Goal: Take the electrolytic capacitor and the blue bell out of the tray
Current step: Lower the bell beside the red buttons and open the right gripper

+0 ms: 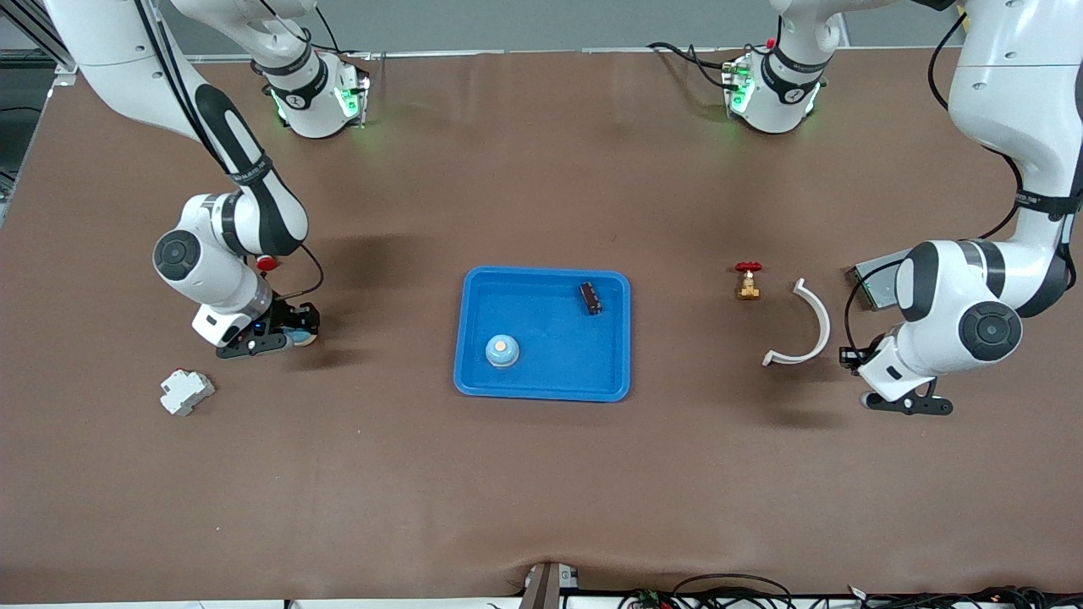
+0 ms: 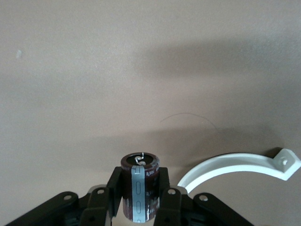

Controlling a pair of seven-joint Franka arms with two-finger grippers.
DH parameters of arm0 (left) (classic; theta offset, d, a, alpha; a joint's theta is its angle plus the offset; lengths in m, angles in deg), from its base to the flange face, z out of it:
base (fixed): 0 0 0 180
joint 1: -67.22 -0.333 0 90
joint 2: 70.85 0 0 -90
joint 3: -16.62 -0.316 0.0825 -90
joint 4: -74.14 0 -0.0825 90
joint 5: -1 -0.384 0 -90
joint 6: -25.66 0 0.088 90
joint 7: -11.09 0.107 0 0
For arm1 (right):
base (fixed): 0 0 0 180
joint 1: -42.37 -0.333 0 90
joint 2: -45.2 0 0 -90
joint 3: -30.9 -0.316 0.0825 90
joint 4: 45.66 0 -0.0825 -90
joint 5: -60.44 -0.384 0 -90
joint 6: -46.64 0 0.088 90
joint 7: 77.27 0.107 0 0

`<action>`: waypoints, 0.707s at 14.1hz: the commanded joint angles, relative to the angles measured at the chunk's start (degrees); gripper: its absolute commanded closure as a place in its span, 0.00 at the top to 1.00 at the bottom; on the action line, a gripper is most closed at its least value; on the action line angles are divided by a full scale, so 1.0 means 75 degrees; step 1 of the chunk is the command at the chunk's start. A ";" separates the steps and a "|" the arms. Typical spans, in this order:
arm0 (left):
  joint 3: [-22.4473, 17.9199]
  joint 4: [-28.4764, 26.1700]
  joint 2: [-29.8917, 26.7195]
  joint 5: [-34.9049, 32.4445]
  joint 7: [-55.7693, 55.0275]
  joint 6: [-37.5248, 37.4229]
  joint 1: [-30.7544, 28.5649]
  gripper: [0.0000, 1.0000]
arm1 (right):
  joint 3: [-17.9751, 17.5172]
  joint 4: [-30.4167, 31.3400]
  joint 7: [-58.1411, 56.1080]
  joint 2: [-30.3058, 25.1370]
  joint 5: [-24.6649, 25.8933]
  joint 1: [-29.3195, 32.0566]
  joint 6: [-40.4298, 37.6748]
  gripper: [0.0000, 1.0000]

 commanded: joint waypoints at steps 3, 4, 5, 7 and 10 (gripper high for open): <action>0.0039 -0.0179 0.0101 -0.0159 0.0001 0.0322 -0.0076 0.00 | -0.0140 -0.0077 -0.0157 0.0100 -0.0137 0.0171 0.0059 0.00; 0.0028 -0.0225 0.0112 -0.0159 0.0001 0.0322 -0.0065 0.00 | -0.0140 -0.0089 -0.0145 0.0111 -0.0137 0.0171 0.0047 0.00; 0.0028 -0.0249 0.0136 -0.0159 0.0001 0.0345 -0.0065 0.00 | -0.0140 -0.0112 -0.0134 0.0123 -0.0137 0.0171 0.0047 0.00; 0.0028 -0.0238 0.0229 -0.0159 0.0001 0.0392 -0.0076 0.00 | -0.0140 -0.0148 -0.0134 0.0193 -0.0149 0.0182 0.0047 0.05; 0.0004 -0.0261 0.0440 -0.0159 0.0001 0.0591 -0.0076 0.00 | -0.0140 -0.0218 -0.0087 0.0263 -0.0323 0.0159 0.0047 0.99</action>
